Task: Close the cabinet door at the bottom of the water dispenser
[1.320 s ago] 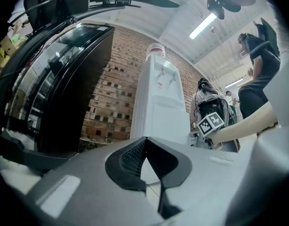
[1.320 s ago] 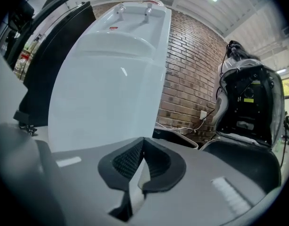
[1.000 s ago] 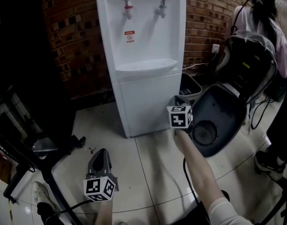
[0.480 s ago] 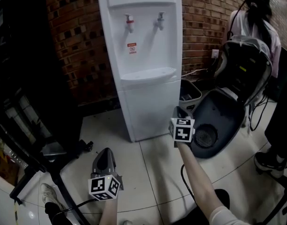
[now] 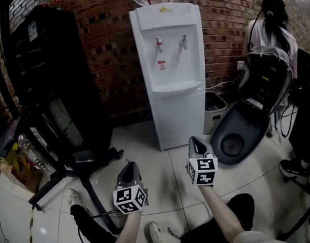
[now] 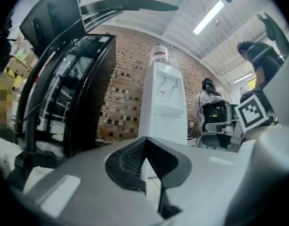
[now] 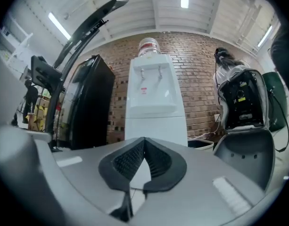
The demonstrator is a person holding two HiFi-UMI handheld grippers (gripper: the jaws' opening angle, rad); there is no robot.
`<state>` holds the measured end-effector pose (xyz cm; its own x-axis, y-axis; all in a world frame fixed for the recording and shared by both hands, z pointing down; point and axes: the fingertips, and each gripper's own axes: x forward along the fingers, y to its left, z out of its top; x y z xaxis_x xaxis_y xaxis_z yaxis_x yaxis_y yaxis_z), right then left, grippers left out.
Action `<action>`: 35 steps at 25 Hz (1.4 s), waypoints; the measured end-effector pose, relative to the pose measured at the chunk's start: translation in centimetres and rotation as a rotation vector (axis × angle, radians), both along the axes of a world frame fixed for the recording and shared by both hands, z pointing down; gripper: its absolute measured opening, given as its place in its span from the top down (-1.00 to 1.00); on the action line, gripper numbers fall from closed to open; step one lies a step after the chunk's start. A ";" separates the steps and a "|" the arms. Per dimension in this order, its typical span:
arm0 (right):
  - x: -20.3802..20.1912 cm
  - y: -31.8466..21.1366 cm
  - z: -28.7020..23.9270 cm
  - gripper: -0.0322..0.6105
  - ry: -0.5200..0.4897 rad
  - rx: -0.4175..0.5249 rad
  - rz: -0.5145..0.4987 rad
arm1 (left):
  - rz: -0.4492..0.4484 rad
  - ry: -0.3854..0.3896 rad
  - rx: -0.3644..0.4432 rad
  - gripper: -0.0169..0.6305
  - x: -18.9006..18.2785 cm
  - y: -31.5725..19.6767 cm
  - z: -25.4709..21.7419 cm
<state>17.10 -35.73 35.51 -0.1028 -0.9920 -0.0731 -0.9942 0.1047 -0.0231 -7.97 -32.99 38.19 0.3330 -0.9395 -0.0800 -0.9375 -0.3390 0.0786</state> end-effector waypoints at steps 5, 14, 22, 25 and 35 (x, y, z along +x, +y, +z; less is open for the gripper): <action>-4.3 5.3 -0.6 0.89 0.012 0.051 -0.051 | 0.053 -0.016 0.028 0.90 1.3 3.1 -0.6; -10.7 9.3 2.5 0.89 0.035 -0.005 -0.181 | 0.091 -0.029 0.041 0.90 2.2 6.0 -0.6; -10.9 8.8 2.4 0.89 0.038 -0.002 -0.187 | 0.109 -0.036 0.083 0.90 3.0 6.1 -1.6; -10.8 8.7 2.3 0.89 0.038 -0.005 -0.184 | 0.107 -0.036 0.076 0.90 2.8 6.0 -1.5; -11.4 8.8 2.9 0.89 0.047 -0.009 -0.192 | 0.105 -0.026 0.059 0.90 2.7 6.0 -1.0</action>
